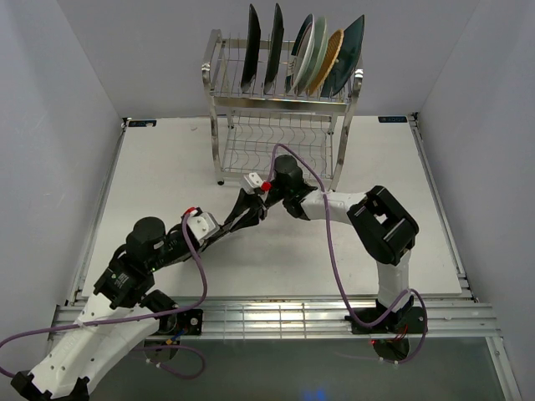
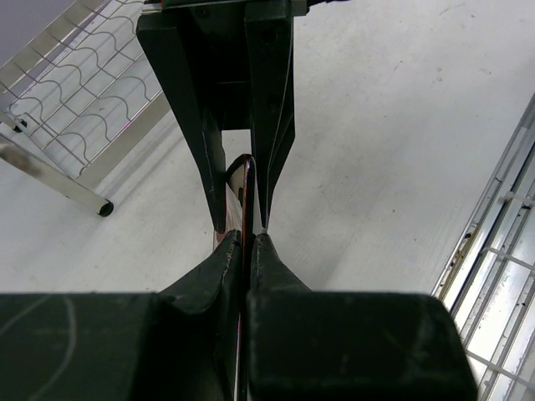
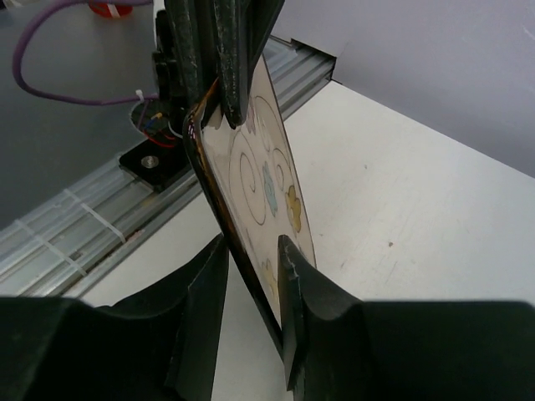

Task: Load the plates into the dish rack
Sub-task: Pick up the plate from the corner of the board.

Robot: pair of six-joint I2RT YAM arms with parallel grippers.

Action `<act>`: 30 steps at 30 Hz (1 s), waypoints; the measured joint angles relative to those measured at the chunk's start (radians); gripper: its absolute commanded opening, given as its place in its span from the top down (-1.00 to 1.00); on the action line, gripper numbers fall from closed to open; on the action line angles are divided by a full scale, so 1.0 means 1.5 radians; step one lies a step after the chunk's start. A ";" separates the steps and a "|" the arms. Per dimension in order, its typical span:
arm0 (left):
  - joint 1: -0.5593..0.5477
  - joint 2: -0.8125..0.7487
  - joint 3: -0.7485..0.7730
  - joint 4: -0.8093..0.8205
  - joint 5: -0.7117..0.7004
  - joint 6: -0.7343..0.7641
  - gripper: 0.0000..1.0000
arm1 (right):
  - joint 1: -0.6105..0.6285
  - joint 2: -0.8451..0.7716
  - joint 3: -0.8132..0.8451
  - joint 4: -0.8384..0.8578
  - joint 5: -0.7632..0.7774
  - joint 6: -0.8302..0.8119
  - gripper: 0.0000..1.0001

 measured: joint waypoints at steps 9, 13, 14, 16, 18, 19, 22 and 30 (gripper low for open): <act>-0.002 0.003 0.011 0.003 0.006 0.002 0.01 | -0.005 0.092 0.025 0.302 -0.078 0.399 0.85; -0.001 0.008 0.029 0.025 0.003 0.008 -0.05 | -0.005 0.150 0.082 0.345 -0.063 0.539 0.84; -0.001 0.009 0.031 0.027 0.003 0.008 -0.07 | -0.005 0.151 0.081 0.346 -0.063 0.558 0.84; -0.001 0.012 0.031 0.028 0.002 0.010 -0.28 | -0.008 0.151 0.081 0.348 -0.067 0.593 0.85; -0.001 0.012 0.031 0.027 0.002 0.014 -0.43 | -0.008 0.151 0.080 0.353 -0.068 0.609 0.84; -0.001 0.011 0.032 0.026 0.001 0.016 -0.55 | -0.009 0.151 0.078 0.343 -0.065 0.627 0.84; -0.001 0.006 0.039 0.019 -0.005 0.021 -0.61 | -0.008 0.151 0.074 0.340 -0.095 0.652 0.84; -0.001 0.001 0.108 -0.011 -0.054 0.057 -0.81 | -0.006 0.150 0.072 0.341 -0.102 0.662 0.84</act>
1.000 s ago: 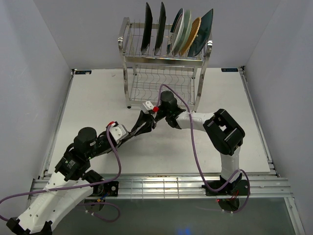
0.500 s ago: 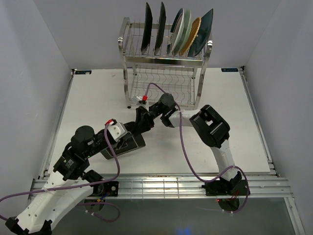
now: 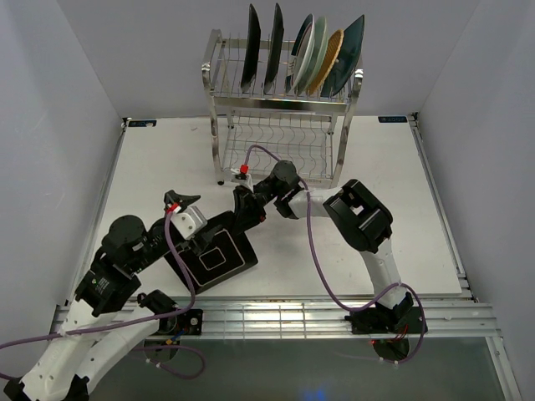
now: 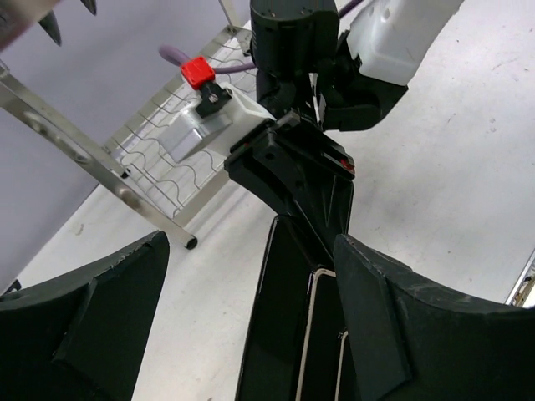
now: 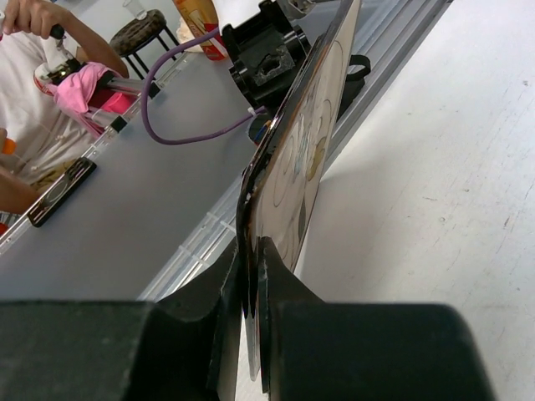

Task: Load the plates into the dish rack
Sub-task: Pick up the plate from the corner of the board.

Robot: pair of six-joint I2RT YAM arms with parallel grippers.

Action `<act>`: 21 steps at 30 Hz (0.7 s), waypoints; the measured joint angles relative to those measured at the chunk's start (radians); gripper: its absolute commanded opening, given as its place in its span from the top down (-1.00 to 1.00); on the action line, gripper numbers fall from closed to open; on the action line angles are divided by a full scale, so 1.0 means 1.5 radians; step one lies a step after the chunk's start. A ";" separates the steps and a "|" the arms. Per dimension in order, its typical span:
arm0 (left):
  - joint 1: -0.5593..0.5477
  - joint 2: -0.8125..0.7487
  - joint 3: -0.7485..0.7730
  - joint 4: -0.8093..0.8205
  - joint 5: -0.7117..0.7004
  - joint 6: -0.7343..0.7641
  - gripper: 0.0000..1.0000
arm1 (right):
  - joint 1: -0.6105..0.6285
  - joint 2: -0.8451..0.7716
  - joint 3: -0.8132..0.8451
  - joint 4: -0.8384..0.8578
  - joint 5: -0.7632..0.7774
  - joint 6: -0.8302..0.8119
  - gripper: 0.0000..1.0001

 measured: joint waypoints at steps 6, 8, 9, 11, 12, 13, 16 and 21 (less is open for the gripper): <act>0.000 0.061 0.081 -0.054 0.007 0.019 -0.83 | -0.003 -0.008 -0.015 0.001 0.000 -0.001 0.84; 0.000 0.085 0.093 -0.071 0.010 0.022 -0.85 | -0.005 -0.020 -0.028 0.000 0.000 -0.003 0.84; 0.000 0.095 0.094 -0.080 0.011 0.023 -0.85 | -0.007 -0.028 -0.035 -0.001 -0.002 -0.004 0.84; 0.000 0.112 0.097 -0.101 0.012 0.023 -0.86 | -0.010 -0.046 -0.047 -0.002 -0.006 -0.005 0.84; 0.000 0.120 0.099 -0.110 0.012 0.023 -0.86 | -0.011 -0.055 -0.051 -0.002 -0.010 -0.006 0.85; 0.000 0.127 0.101 -0.117 0.012 0.023 -0.86 | -0.012 -0.064 -0.053 -0.002 -0.011 -0.005 0.85; 0.000 0.140 0.102 -0.126 0.010 0.022 -0.86 | -0.014 -0.083 -0.053 -0.001 -0.011 -0.005 0.85; 0.000 0.155 0.113 -0.137 0.007 0.023 -0.87 | -0.022 -0.096 -0.049 -0.002 -0.011 0.000 0.84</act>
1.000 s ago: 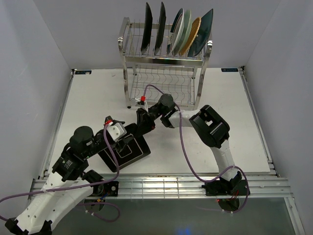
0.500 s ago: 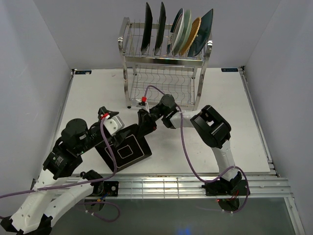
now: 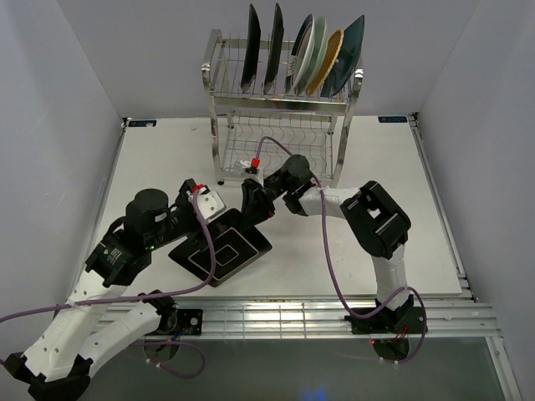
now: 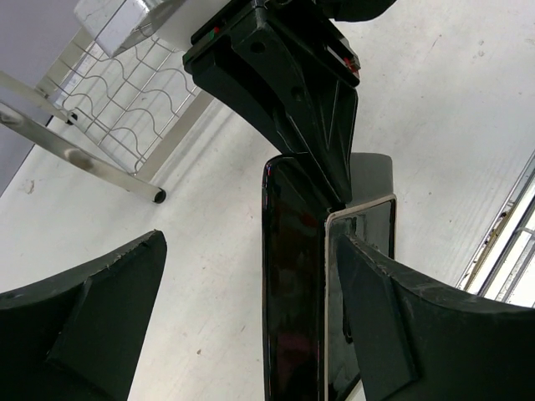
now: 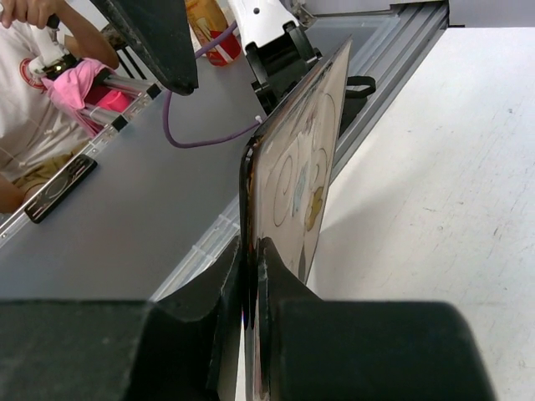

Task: Load the plates into the dish rack
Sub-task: Pick up the plate from the corner of the board.

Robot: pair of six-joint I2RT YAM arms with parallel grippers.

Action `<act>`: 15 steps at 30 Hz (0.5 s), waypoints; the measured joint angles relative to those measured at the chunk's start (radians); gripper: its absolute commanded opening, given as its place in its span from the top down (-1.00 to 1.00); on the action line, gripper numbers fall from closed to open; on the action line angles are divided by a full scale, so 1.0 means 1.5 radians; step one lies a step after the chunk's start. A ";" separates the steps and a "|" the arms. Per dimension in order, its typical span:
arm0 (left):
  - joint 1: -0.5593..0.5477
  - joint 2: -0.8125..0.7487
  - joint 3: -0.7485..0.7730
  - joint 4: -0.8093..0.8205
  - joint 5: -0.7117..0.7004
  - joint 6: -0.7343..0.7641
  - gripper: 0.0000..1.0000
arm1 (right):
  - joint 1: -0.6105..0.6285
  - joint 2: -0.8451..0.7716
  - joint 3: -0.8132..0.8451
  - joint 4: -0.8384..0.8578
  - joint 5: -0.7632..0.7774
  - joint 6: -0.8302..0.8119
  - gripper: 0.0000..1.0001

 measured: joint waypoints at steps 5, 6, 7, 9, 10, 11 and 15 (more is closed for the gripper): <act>0.000 0.004 0.021 -0.012 -0.001 0.003 -0.88 | -0.012 -0.001 0.023 -0.001 0.000 0.014 0.84; 0.000 0.004 0.026 -0.014 -0.001 0.004 -0.88 | -0.015 -0.001 0.031 -0.001 0.000 0.019 0.85; 0.000 0.005 0.031 -0.017 -0.001 0.004 -0.88 | -0.019 -0.001 0.038 -0.001 0.000 0.023 0.84; 0.000 0.006 0.036 -0.020 -0.001 0.005 -0.88 | -0.025 -0.005 0.051 -0.001 0.000 0.031 0.85; 0.000 0.006 0.036 -0.020 -0.001 0.005 -0.88 | -0.028 -0.008 0.056 -0.001 0.000 0.034 0.85; 0.000 0.007 0.036 -0.022 -0.001 0.005 -0.88 | -0.032 -0.013 0.061 -0.001 0.000 0.036 0.85; 0.000 0.015 0.036 -0.024 -0.001 0.004 -0.88 | -0.047 -0.020 0.095 -0.001 0.000 0.059 0.84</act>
